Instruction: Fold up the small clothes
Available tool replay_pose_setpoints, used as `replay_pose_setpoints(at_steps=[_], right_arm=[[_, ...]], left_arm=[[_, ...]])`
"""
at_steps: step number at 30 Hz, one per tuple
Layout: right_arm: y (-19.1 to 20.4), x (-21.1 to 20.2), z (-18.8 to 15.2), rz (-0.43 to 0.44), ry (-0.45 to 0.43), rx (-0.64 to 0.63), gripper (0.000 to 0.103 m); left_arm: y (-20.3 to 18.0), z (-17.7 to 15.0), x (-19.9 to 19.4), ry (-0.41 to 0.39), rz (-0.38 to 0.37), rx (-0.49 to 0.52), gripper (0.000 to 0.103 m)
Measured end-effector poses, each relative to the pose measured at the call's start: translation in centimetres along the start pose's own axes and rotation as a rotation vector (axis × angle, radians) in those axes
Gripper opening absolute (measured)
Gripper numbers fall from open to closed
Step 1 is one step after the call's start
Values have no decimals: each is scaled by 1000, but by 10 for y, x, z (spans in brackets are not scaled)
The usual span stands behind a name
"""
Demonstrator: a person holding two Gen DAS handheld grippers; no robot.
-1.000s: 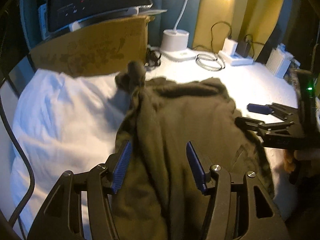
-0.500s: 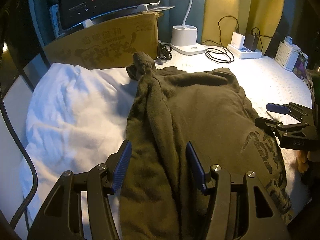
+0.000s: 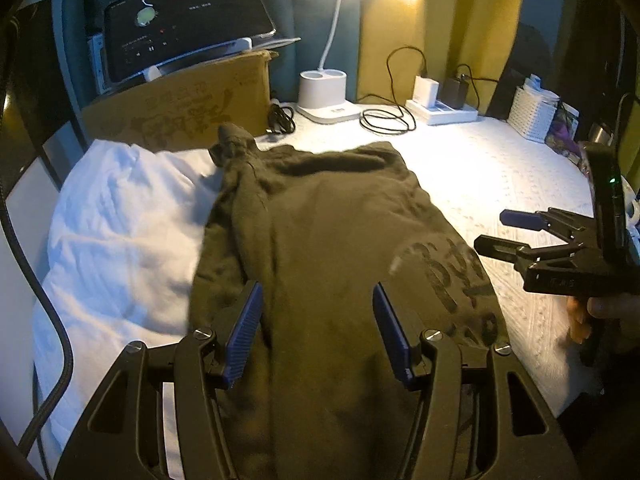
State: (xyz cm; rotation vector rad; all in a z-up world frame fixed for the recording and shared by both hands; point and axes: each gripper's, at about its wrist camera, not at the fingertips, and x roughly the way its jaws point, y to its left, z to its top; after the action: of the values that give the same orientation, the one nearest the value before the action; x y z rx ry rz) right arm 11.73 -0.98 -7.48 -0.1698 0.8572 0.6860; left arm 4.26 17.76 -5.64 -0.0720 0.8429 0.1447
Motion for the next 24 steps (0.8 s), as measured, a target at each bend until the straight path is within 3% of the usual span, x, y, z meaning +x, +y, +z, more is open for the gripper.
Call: replay_pose_setpoints(at_steps=[10, 21, 24], right_arm=[[-1, -31, -30, -6, -11, 6, 78], [19, -40, -79, 12, 26, -34, 78], [20, -48, -83, 17, 23, -33, 78]], left_arm=[[-17, -33, 16, 90, 2, 16, 57], [-30, -50, -3, 59, 55, 40, 57], [-36, -50, -13, 36, 30, 16, 57]])
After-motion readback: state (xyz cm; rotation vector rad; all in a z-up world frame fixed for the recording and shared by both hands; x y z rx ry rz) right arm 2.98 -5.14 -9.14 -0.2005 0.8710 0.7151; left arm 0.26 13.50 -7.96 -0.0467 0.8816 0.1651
